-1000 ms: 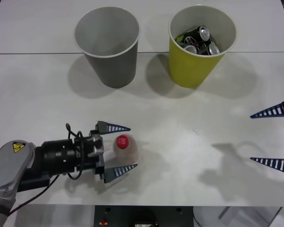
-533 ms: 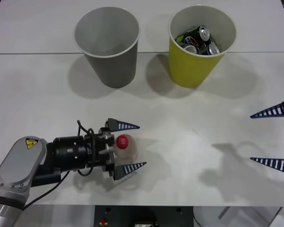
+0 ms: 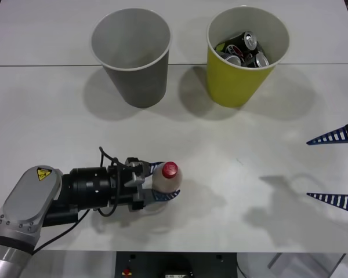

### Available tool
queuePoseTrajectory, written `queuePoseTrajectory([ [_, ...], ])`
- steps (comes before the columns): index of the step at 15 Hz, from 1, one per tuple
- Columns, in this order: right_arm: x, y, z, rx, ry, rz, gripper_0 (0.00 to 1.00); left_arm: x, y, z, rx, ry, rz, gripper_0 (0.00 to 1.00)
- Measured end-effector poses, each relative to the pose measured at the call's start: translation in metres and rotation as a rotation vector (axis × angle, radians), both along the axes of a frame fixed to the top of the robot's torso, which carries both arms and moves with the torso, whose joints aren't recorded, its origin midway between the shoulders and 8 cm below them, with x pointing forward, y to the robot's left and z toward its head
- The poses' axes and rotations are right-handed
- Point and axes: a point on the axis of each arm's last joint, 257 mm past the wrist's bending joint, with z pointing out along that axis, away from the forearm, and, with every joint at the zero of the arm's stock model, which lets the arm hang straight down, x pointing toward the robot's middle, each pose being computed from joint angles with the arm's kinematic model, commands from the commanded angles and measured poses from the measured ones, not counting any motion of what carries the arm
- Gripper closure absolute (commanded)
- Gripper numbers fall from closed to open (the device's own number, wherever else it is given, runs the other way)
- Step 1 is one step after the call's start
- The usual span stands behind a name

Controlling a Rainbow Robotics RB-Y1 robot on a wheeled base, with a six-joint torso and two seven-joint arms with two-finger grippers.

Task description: Put the can into the green bin and the plastic bottle into the gray bin

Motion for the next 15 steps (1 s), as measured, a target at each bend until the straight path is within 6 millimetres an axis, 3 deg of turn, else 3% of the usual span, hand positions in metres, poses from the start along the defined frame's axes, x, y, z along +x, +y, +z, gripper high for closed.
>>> queuePoseTrajectory([
  [6,0.000,0.000,0.000,0.000,0.000,0.000,0.00,0.003,0.004,0.002,0.001,0.000,0.008,1.00],
  [9,0.000,0.000,0.000,0.000,0.000,0.000,0.00,0.007,0.014,0.014,0.006,0.032,0.028,1.00],
  [15,0.000,0.000,0.000,0.000,0.000,0.000,0.00,0.022,0.052,0.039,0.066,0.131,0.138,1.00],
])
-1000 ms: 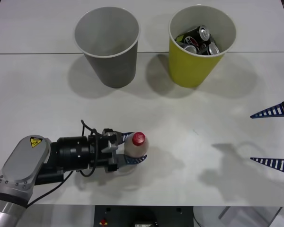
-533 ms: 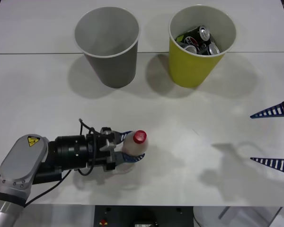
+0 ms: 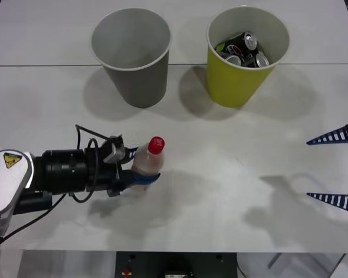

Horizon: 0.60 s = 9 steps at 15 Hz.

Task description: Put the can into the green bin and the plastic bottle into the gray bin

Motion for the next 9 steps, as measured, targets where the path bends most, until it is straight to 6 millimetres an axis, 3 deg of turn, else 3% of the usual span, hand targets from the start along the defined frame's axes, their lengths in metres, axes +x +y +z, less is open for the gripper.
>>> queuePoseTrajectory([
  [9,0.000,0.000,0.000,0.000,0.000,0.000,0.00,0.006,0.090,0.051,0.239,0.154,0.203,1.00],
])
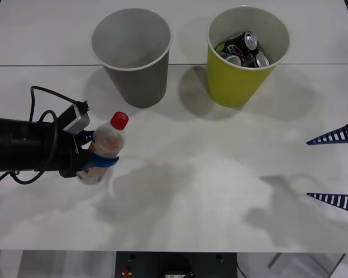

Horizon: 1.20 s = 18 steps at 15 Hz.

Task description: Put the can into the green bin and the plastic bottle into the gray bin

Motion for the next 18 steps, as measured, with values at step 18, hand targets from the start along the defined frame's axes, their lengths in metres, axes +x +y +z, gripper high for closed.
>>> queuePoseTrajectory([
  [18,0.000,0.000,0.000,0.000,0.000,0.000,0.00,0.066,0.047,0.170,0.144,0.035,0.148,1.00],
])
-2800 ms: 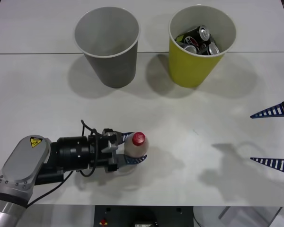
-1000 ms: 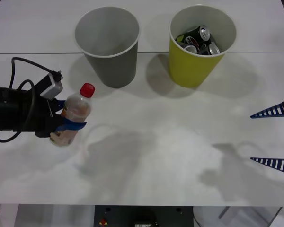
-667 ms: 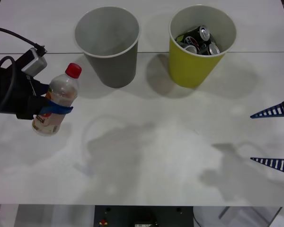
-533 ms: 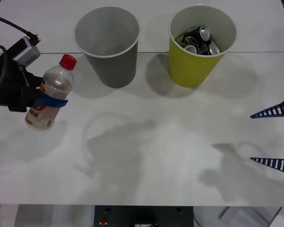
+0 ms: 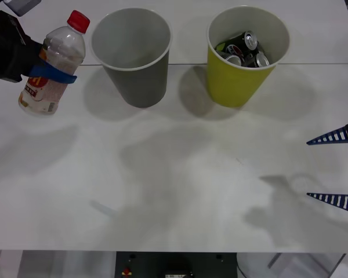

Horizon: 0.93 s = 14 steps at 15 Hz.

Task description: Put the can into the green bin and the plastic bottle into the gray bin

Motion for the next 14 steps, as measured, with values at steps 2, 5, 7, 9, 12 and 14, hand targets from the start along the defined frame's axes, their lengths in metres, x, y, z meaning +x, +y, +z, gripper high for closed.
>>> queuePoseTrajectory([
  [2,0.000,0.000,0.000,0.000,0.000,0.000,0.00,0.017,-0.014,0.018,0.004,-0.002,-0.010,1.00],
  [5,0.000,0.000,0.000,0.000,0.000,0.000,0.00,0.046,-0.038,0.043,0.008,0.003,-0.011,1.00],
  [7,0.000,0.000,0.000,0.000,0.000,0.000,0.00,0.067,-0.051,0.056,0.005,0.005,0.004,1.00],
  [9,0.000,0.000,0.000,0.000,0.000,0.000,0.00,0.085,-0.067,0.063,0.000,-0.002,0.015,1.00],
  [12,0.000,0.000,0.000,0.000,0.000,0.000,0.00,0.111,-0.093,0.070,-0.004,-0.029,0.031,1.00],
  [14,0.000,0.000,0.000,0.000,0.000,0.000,0.00,0.128,-0.111,0.069,-0.004,-0.051,0.042,1.00],
])
